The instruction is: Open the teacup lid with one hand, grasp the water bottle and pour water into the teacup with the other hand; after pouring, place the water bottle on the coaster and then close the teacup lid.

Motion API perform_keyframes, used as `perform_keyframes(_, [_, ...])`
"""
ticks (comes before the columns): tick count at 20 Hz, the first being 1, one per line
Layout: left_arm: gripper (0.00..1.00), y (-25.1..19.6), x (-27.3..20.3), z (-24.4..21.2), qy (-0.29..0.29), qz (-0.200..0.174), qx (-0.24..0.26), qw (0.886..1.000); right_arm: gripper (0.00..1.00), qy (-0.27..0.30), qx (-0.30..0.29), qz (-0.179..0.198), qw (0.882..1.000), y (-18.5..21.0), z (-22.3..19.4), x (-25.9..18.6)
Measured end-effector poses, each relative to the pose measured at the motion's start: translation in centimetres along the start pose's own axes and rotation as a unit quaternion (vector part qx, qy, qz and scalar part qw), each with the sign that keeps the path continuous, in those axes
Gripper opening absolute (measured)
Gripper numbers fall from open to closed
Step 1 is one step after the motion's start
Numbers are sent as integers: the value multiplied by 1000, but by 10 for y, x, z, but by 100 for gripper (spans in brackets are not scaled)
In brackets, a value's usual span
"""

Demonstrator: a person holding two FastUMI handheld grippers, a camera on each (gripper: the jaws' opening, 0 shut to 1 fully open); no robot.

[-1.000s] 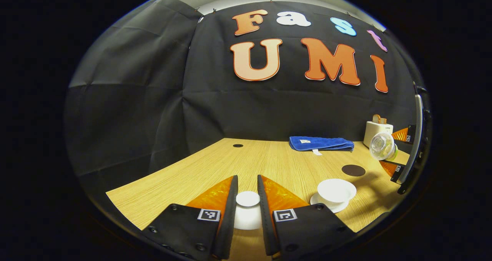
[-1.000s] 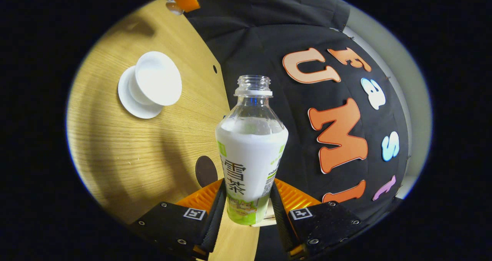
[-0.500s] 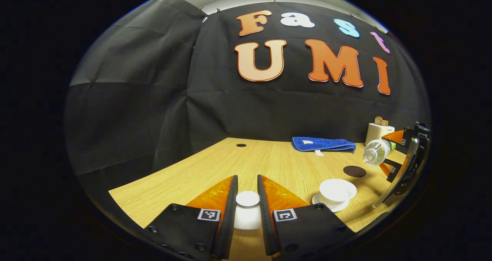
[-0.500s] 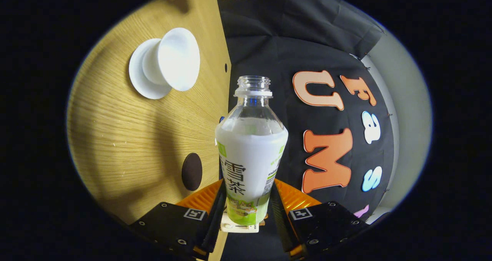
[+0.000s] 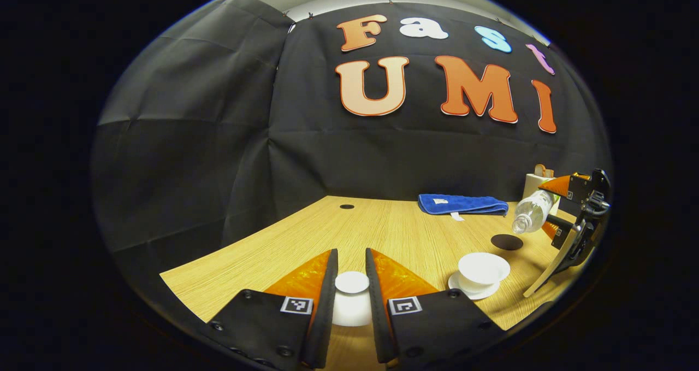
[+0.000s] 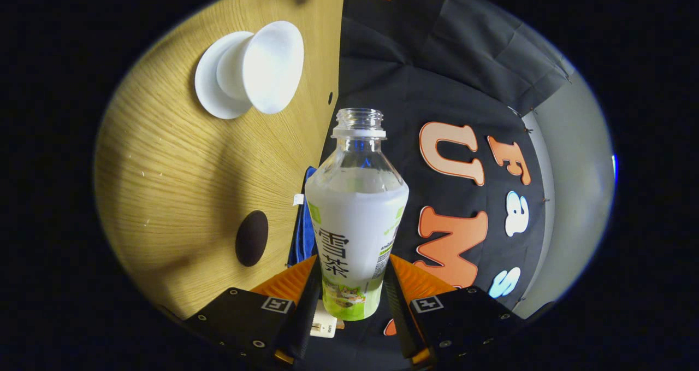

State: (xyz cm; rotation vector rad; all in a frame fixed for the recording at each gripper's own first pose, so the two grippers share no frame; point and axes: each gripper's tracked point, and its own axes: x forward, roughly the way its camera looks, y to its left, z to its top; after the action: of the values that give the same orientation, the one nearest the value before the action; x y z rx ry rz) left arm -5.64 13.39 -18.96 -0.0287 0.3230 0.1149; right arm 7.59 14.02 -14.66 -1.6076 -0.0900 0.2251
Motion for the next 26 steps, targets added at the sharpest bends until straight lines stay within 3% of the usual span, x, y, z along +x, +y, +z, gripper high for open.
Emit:
perform_keyframes(1, [36, 0, 0, -1, 1, 1, 1, 1000, 64, -2, -6, -4, 1000, -3, 1, 2])
perform_keyframes(26, [36, 20, -9, 2, -4, 12, -14, 1000, 64, -65, -113, -81, 988, -87, 16, 20])
